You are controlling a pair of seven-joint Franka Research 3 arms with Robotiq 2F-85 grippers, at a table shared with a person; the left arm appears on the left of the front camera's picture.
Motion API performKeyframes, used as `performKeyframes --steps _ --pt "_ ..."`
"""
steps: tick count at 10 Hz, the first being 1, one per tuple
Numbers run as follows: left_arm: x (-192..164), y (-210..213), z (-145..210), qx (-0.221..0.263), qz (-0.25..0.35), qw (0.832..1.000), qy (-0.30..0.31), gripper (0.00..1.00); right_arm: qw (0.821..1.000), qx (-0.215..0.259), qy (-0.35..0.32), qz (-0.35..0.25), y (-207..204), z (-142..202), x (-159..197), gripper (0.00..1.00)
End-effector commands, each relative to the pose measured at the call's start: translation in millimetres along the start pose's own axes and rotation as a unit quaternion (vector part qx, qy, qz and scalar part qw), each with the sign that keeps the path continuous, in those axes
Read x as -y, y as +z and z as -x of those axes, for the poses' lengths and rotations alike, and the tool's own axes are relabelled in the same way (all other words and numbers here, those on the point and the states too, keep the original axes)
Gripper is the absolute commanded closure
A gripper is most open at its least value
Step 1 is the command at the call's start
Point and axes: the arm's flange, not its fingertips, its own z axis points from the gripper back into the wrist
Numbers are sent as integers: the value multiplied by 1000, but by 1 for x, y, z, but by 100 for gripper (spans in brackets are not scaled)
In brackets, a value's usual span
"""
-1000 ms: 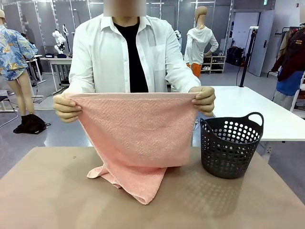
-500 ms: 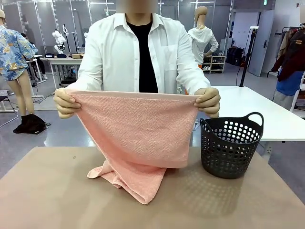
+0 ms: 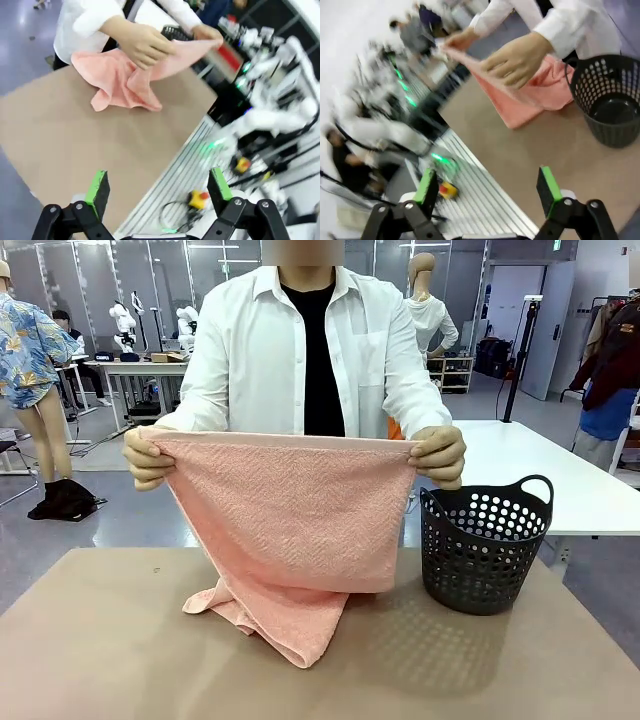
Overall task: Fold the towel.
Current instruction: Grab the top end of the 100 cm Hotel Towel extended by the human.
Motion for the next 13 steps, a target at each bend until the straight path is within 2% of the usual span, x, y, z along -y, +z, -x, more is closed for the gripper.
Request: performKeyframes --steps 1,2,3,5,7,8,9,13 --pt "35 -23 -15 -28 -108 977 -183 0 988 -35 124 84 -26 -17 -32 0" --pt "64 -40 -26 -47 -116 961 -248 0 978 -58 178 88 -44 -27 -66 0" --pt "82 -56 -32 -52 -116 950 -285 0 969 -76 215 97 -61 -32 -88 0" --pt "108 -84 -35 -69 -114 936 -326 0 953 -112 258 117 -86 -35 -111 0" --pt "118 -100 -34 -60 -105 934 -336 0 950 -108 267 116 -97 -37 -115 0" --pt "118 -101 -35 -53 -90 939 -327 0 952 -112 262 111 -99 -38 -114 0" --pt "121 -91 -42 -69 -97 934 -336 0 950 -114 268 108 -94 -43 -125 0" --pt "121 -91 -42 -69 -97 934 -336 0 950 -114 268 108 -94 -43 -125 0"
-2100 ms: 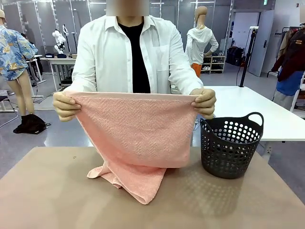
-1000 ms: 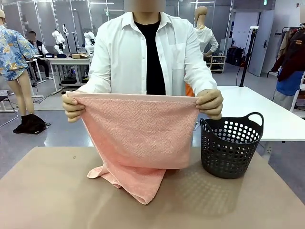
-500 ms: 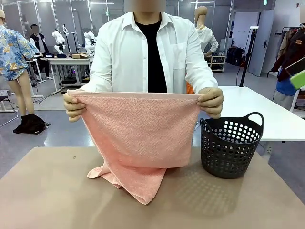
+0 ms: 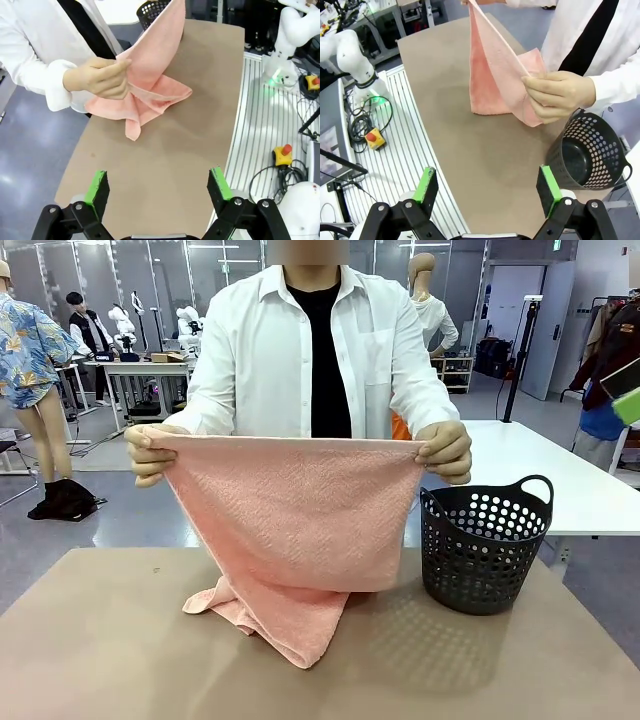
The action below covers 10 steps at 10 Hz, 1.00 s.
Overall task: Fold the towel.
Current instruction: Grab the top end of the 100 cm Hotel Towel extended by the human.
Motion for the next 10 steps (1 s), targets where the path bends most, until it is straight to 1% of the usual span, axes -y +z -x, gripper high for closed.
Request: performKeyframes --steps 1,2,3,4,5,6,7,8,10 --pt "0 -1 0 0 0 1000 1 0 1000 -5 -13 5 1 -2 -2 0" --pt "5 7 -35 -35 -18 997 -72 0 1000 0 0 0 0 0 0 0" --pt "7 1 -74 -91 -31 989 -110 0 999 -27 42 10 -2 -31 -4 0" --pt "7 -4 -105 -108 -32 985 -130 0 994 -63 86 34 -4 -62 -12 0" --pt "8 -10 -134 -143 -51 978 -141 0 989 -84 118 31 -9 -88 -18 0" --pt "10 -22 -159 -174 -56 970 -163 0 983 -110 142 32 -16 -112 -24 0" --pt "13 -39 -184 -199 -47 962 -183 0 975 -142 166 44 -26 -135 -31 0" --pt "19 -56 -211 -211 -41 956 -202 0 967 -164 187 49 -37 -159 -38 0" --pt "31 -75 -240 -239 -43 944 -223 0 956 -197 208 63 -48 -183 -50 0"
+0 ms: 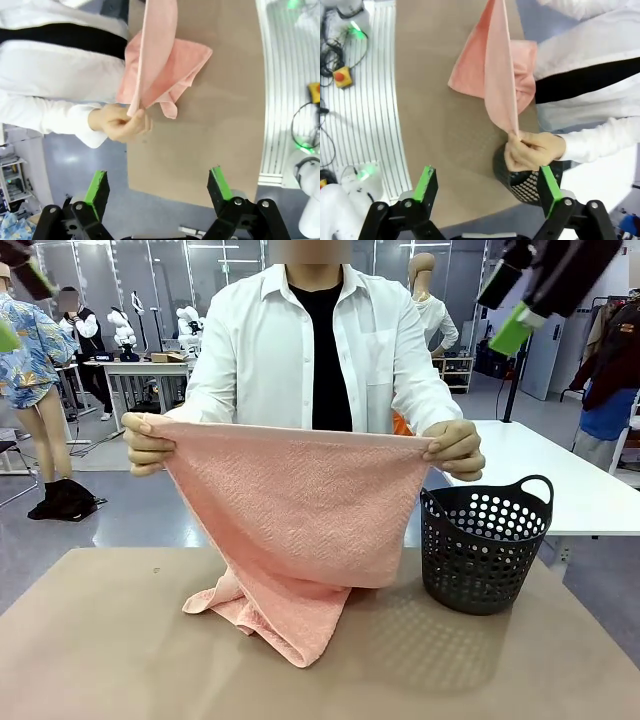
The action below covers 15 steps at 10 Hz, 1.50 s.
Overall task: Fold the towel.
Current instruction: Grab the top end of the 100 cm Hotel Towel extended by the human.
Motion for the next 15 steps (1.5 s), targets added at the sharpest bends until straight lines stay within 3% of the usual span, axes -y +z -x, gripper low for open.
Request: performKeyframes --steps 1,2,4,7,12,15 --pt "-9 8 -9 -16 -3 1000 -1 0 1000 -27 -4 3 6 -10 4 0" --pt "-11 5 -17 -2 9 1000 -7 0 1000 -26 1 -4 0 -20 4 0" --pt "-26 -23 -53 -31 26 999 -24 0 998 -56 1 -9 -24 -49 19 0" --pt "-54 -62 -74 -26 77 996 -37 0 997 -78 10 -24 -55 -66 39 0" --pt "-65 -134 -76 -62 90 993 -37 0 994 -103 2 -33 -126 -63 65 0" --pt "-61 -153 -68 -82 90 992 -16 0 994 -104 3 -35 -145 -64 68 0"
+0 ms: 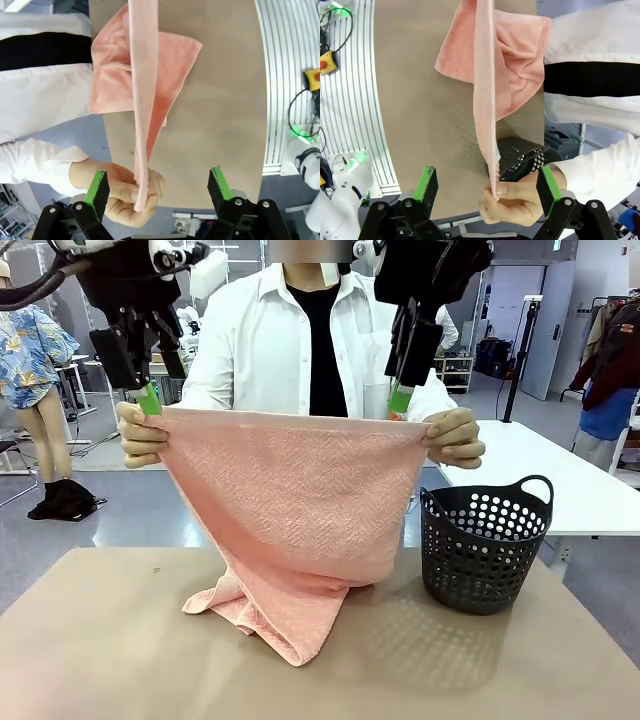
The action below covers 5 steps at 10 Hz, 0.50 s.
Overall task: Fold the towel.
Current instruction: Grab the top end of the 100 cm Hotel Towel extended by the human.
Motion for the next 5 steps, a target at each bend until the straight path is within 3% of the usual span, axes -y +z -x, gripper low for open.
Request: performKeyframes --steps 1,5 --pt "2 -13 2 -17 -18 999 37 0 1000 -12 -7 20 -13 -6 -2 0" --pt "-3 -32 12 -22 -4 998 53 0 1000 -28 -9 8 -37 -7 8 0"
